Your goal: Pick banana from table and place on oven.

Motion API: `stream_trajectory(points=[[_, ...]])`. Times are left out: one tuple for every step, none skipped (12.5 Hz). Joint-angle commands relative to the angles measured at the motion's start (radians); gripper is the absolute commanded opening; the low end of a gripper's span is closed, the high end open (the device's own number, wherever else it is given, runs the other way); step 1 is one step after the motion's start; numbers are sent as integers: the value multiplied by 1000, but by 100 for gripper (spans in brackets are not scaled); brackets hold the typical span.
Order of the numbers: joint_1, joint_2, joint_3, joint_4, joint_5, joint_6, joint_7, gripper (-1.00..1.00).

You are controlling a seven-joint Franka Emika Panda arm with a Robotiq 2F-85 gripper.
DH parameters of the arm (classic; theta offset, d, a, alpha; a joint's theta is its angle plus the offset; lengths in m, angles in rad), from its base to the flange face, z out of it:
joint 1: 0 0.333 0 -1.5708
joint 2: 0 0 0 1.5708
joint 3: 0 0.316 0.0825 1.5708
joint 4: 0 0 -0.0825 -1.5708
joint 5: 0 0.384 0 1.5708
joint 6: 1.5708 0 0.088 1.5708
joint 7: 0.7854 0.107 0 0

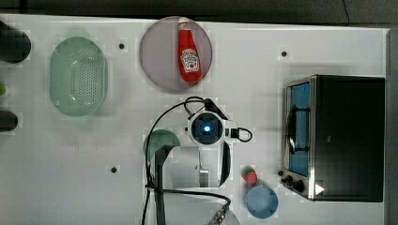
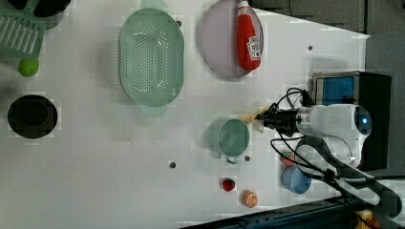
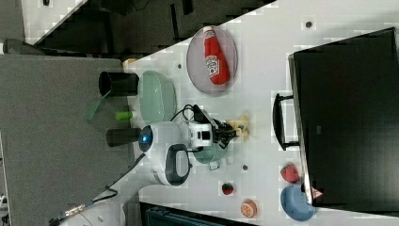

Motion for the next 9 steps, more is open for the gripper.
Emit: stream_trajectory(points=[[-17, -160, -3, 6, 24, -91, 15, -62], [-17, -229, -2, 23, 24, -174, 15, -62], [-17, -300, -1, 52, 24, -278, 15, -62], [-16, -370, 0, 97, 24, -393, 15, -62], [-16, -430, 0, 149, 24, -516, 15, -62], [-16, -478, 0, 205, 24, -635, 15, -62], [-16, -514, 0, 266, 24, -744, 15, -62], [-17, -537, -2, 328, 24, -834, 15, -62], [-18, -548, -7, 386, 24, -901, 15, -62]])
